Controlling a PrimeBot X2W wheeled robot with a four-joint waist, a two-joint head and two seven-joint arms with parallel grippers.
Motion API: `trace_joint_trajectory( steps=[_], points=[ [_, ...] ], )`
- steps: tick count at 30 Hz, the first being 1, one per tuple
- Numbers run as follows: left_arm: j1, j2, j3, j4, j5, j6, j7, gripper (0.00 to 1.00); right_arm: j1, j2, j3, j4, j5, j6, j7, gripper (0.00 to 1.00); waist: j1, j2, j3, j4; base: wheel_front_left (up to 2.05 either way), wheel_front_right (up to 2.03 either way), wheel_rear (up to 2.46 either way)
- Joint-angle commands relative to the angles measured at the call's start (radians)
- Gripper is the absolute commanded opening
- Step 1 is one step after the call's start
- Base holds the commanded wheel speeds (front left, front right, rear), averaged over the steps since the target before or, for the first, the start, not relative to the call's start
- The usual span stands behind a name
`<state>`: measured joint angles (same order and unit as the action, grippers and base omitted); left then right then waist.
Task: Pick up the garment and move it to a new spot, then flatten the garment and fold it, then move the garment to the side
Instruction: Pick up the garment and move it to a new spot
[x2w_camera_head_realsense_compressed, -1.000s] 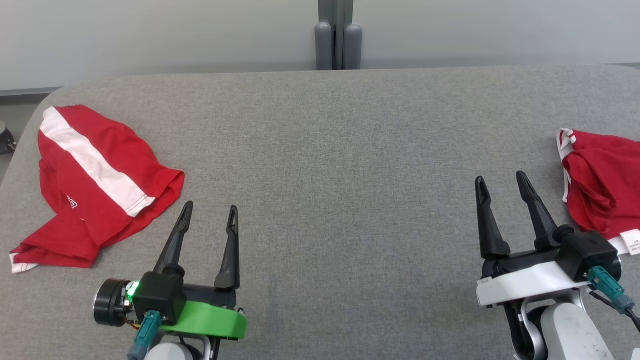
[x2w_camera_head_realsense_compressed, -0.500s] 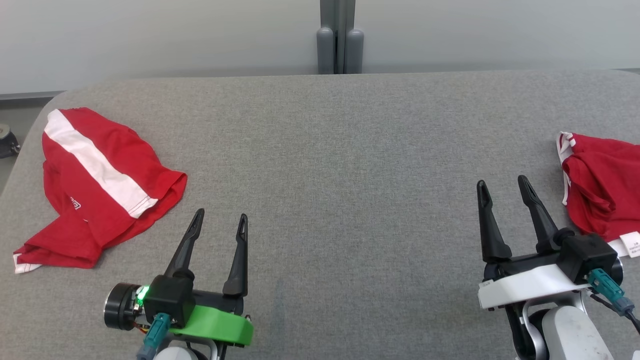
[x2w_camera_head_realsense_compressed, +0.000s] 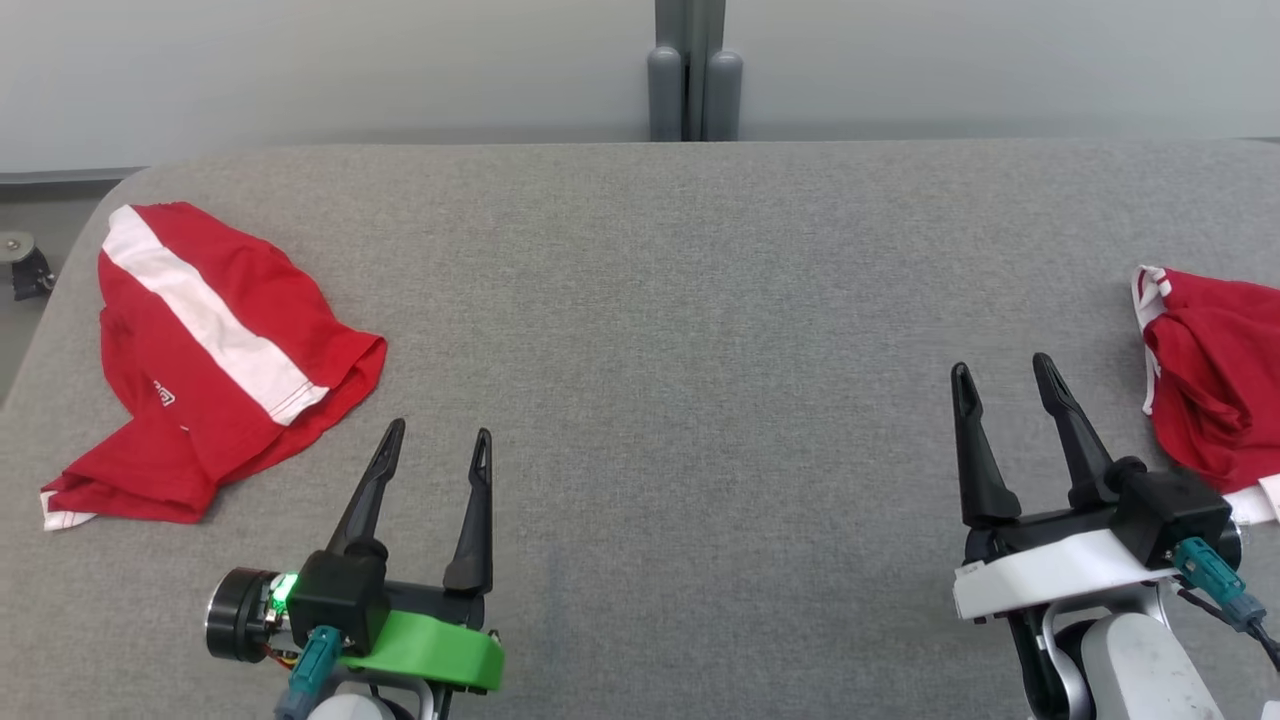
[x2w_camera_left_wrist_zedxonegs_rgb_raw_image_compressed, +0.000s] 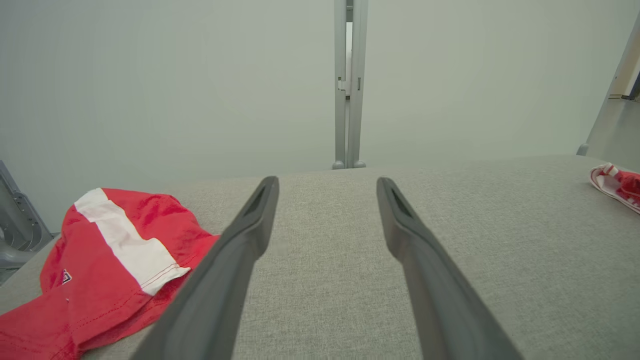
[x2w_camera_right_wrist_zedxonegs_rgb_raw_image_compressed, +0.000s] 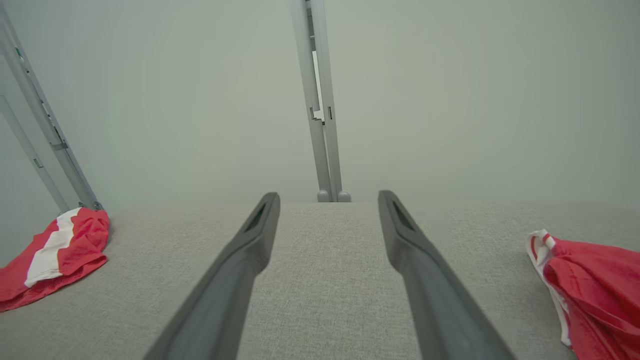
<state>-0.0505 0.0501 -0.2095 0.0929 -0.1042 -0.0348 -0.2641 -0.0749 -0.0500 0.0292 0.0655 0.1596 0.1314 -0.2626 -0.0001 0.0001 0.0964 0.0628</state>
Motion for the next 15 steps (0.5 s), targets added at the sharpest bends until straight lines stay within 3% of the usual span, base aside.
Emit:
trace_joint_trajectory(
  steps=[1, 15],
  points=[
    [0.009, 0.001, 0.002, 0.001, 0.004, 0.006, 0.0, 1.0, 0.009, -0.001, 0.002, 0.004, 0.005, -0.002, -0.003, 1.0, 0.0001, -0.0001, 0.0, 0.027, 0.0, 0.0, 0.0],
    [0.015, 0.001, 0.043, 0.011, -0.008, 0.041, 0.0, 1.0, -0.003, -0.002, 0.086, 0.053, 0.01, -0.002, -0.003, 1.0, 0.0001, -0.0001, -0.012, 0.275, 0.0, 0.0, 0.0]
  ],
)
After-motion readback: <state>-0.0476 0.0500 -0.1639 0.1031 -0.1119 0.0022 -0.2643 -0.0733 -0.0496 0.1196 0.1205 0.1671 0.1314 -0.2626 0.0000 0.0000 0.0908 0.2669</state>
